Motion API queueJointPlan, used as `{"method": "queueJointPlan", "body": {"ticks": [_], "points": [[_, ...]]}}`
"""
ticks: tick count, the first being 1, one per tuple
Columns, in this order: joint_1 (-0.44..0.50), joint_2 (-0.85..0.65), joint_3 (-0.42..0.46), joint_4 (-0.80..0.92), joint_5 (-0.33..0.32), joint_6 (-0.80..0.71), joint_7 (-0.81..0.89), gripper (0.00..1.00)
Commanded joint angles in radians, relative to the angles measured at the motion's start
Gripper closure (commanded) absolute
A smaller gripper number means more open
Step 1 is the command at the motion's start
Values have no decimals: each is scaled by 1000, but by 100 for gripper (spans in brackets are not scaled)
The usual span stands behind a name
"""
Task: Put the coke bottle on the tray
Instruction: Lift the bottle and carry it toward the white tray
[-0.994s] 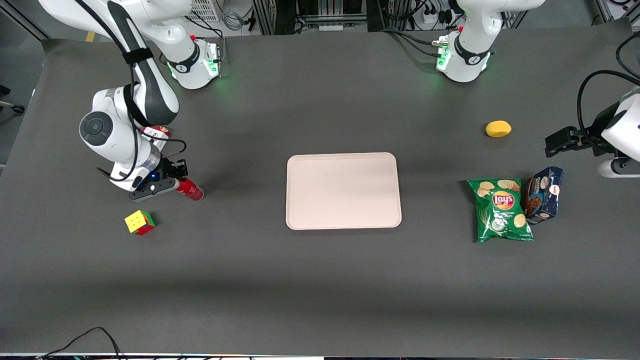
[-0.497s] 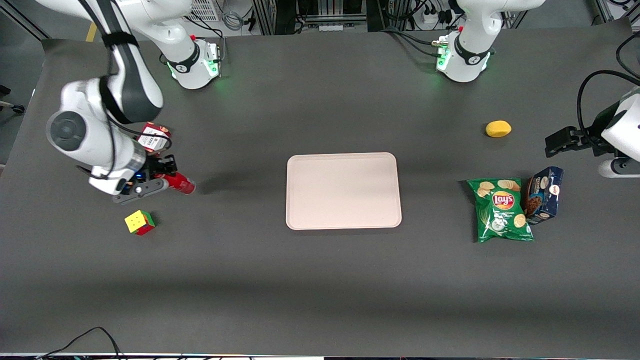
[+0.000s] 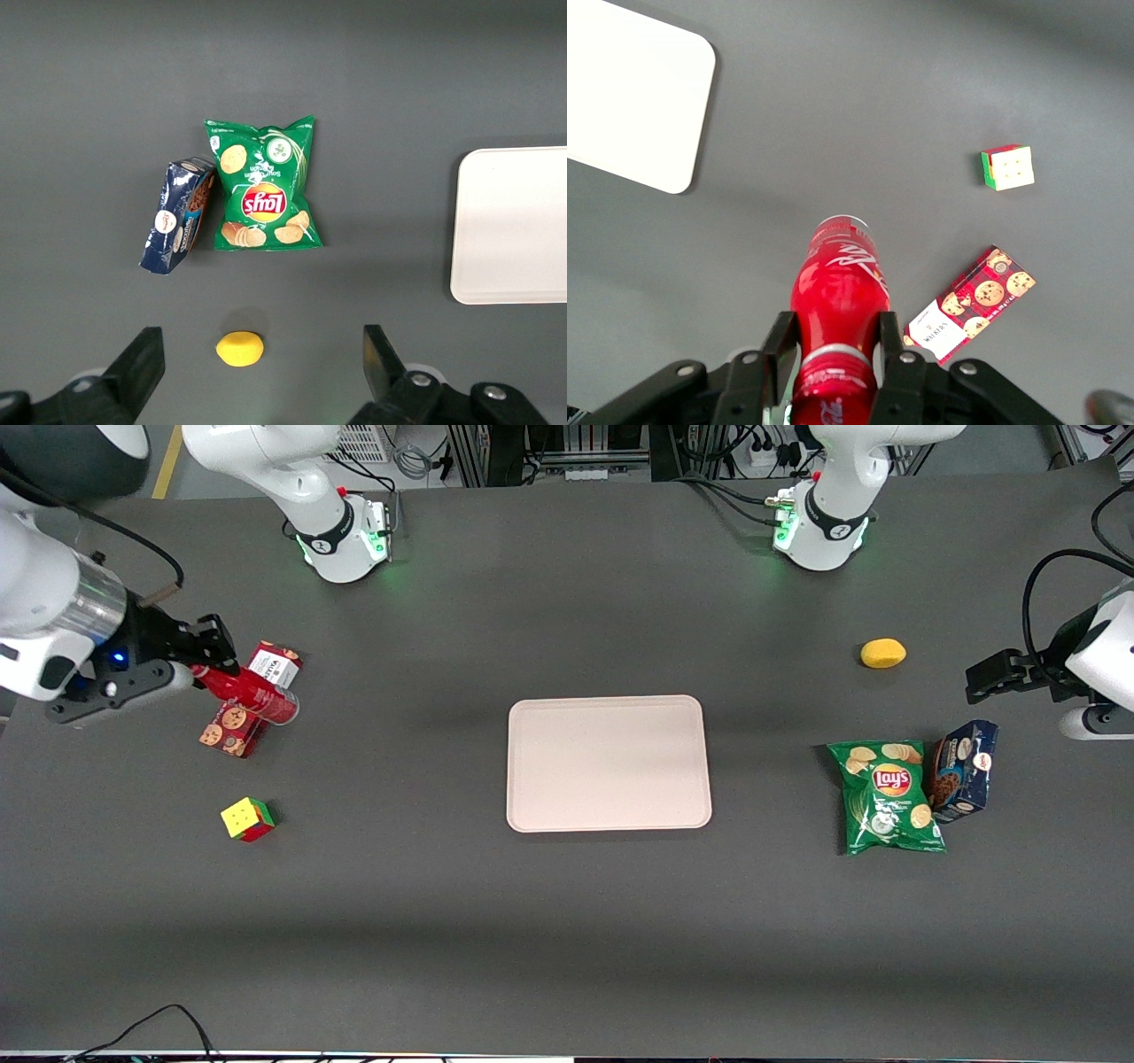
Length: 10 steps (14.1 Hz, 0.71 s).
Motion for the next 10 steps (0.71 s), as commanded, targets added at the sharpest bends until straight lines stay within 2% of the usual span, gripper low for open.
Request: {"method": "queueJointPlan", "body": {"ticks": [1,6,10], "points": [[21,33,4,56,31,-24,1,100],[212,33,5,54,103,7,339,100],[396,43,7,59,108,67,664,100]]}}
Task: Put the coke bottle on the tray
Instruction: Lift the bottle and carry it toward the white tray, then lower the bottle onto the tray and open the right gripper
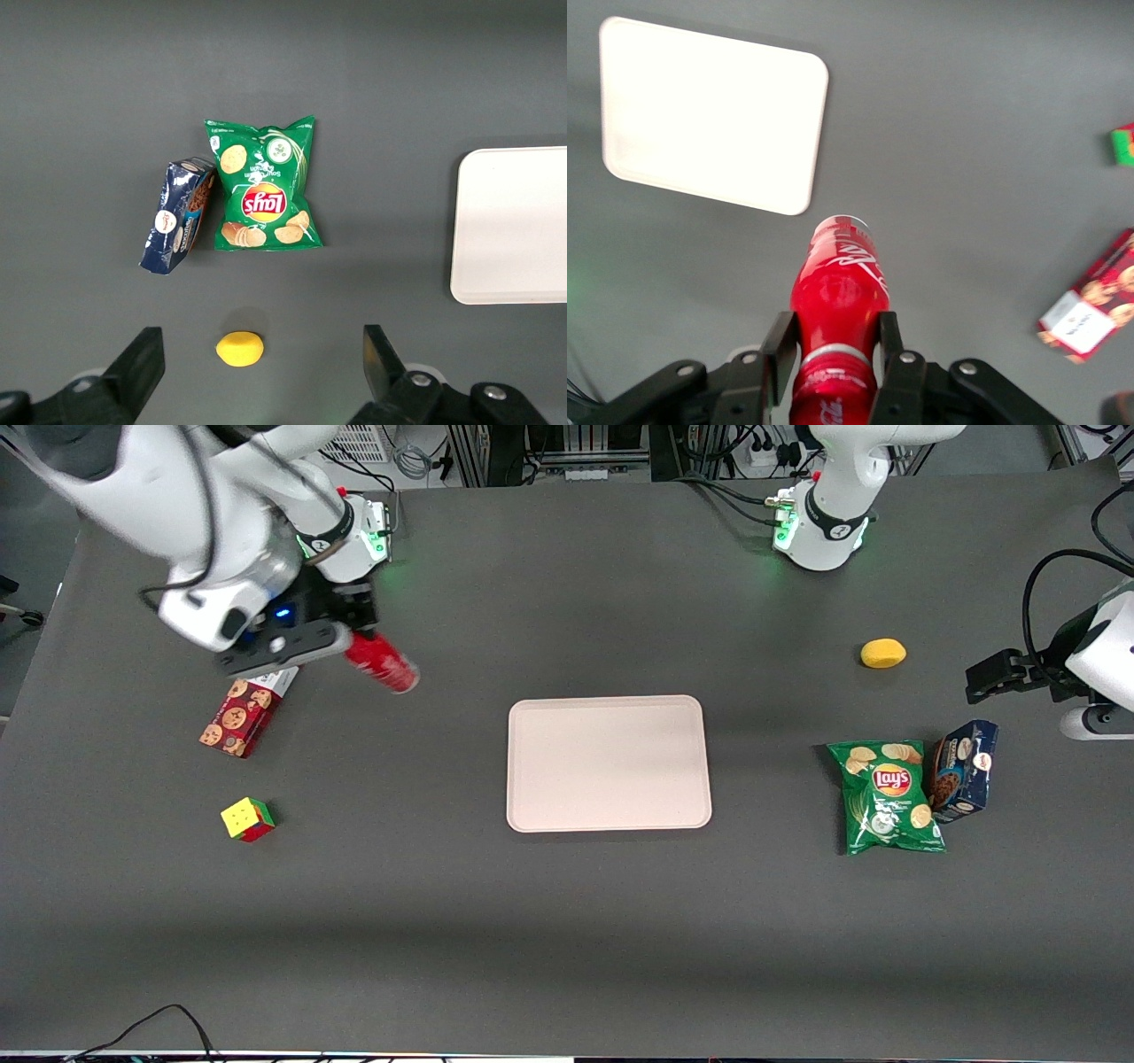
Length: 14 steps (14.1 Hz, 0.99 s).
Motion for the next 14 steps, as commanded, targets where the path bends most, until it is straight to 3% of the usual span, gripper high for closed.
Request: {"method": "queueJointPlan", "body": {"ticks": [1,6,10,14], "points": [[142,29,-7,38,18,50,280,100],[170,170,82,35,19,172,322,100],[181,314,99,35,4,300,359,100],[187,418,99,32,-65,407,365,100]]}}
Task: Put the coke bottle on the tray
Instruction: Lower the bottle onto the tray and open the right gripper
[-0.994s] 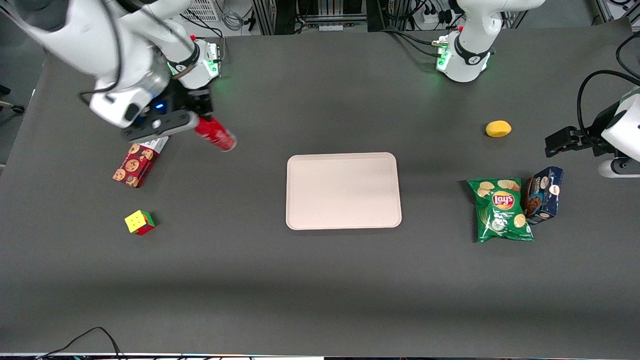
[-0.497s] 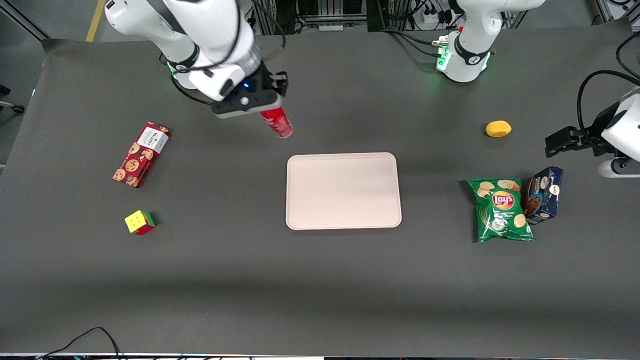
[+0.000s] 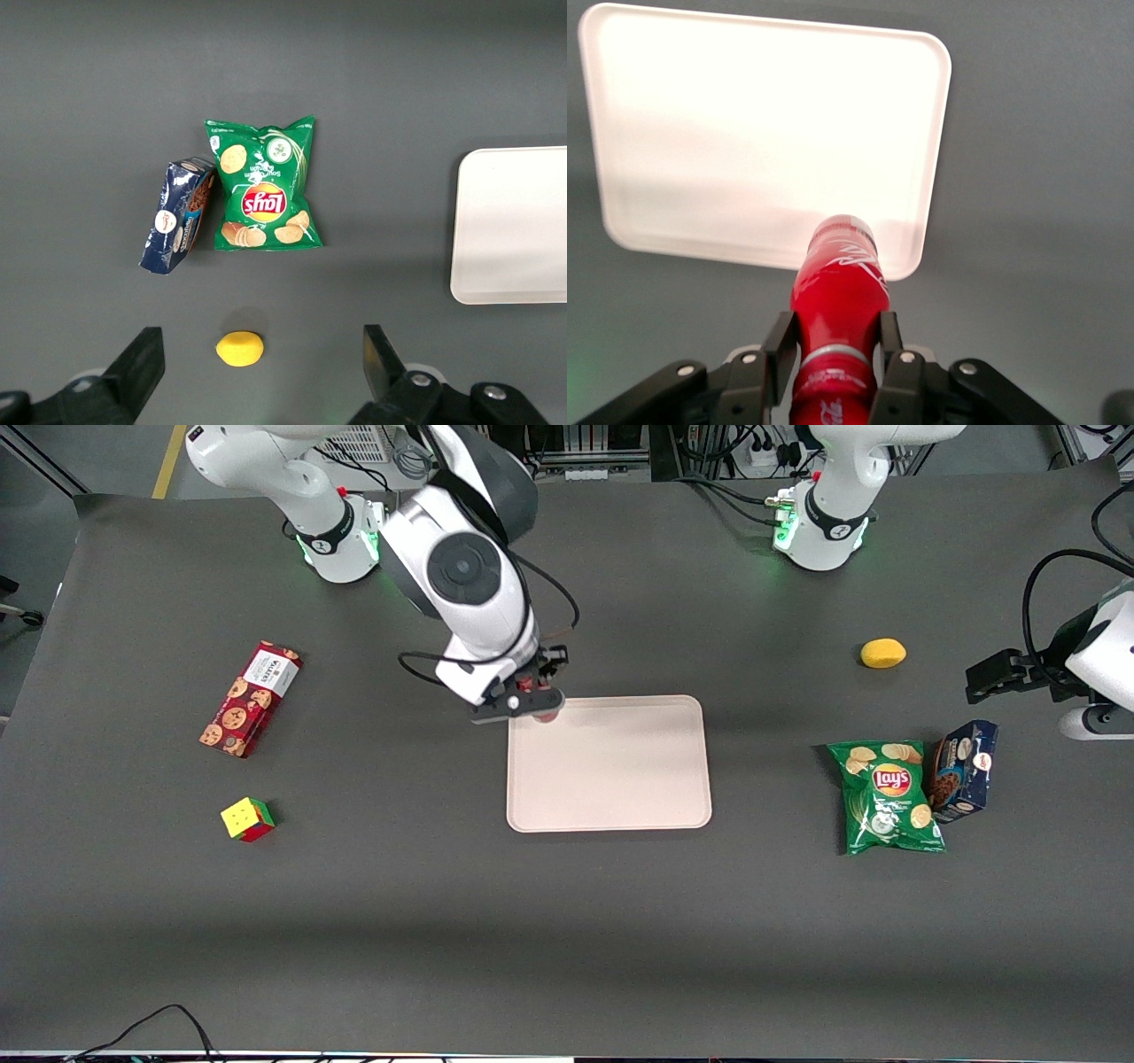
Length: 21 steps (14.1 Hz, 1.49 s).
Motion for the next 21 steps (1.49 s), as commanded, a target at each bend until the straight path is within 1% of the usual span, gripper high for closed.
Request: {"method": "queueJointPlan", "body": {"ticks": [1,2,6,13,18,19,20,21], "points": [[7,76,2,36,-48,59,38,100],[7,92,2,36,-79,72,39,100],[7,133,-4,33,-125,105,37,100],[-1,182,-13,30,-125,157,37,100],[-3,188,-14,31,-127,160,37,100],[-6,190,-14,33,-125,160,37,86],[-9,190,-14,31,-125,160,37,69],[-10,190,-14,31,-125,160,36,46]]}}
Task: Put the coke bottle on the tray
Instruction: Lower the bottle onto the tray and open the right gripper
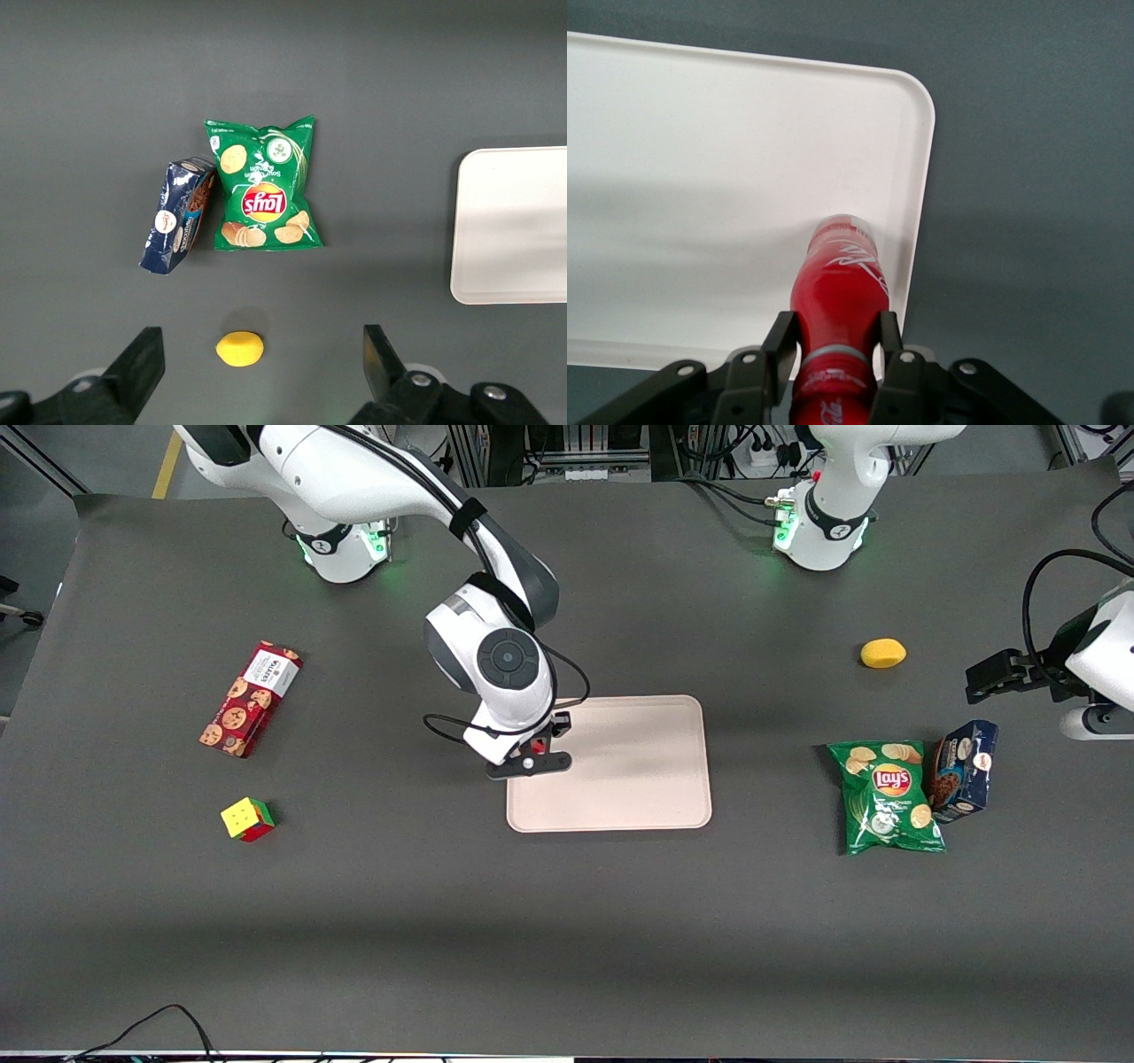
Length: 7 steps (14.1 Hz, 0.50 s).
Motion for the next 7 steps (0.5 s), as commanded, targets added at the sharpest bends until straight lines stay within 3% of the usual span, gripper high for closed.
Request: {"method": "queueJointPlan", "body": {"ticks": [1,2,7], "points": [[-6,11,2,30,-19,0,27,7],[-6,11,2,30,-19,0,25,0],[-6,11,2,30,-17,0,25,0]]}}
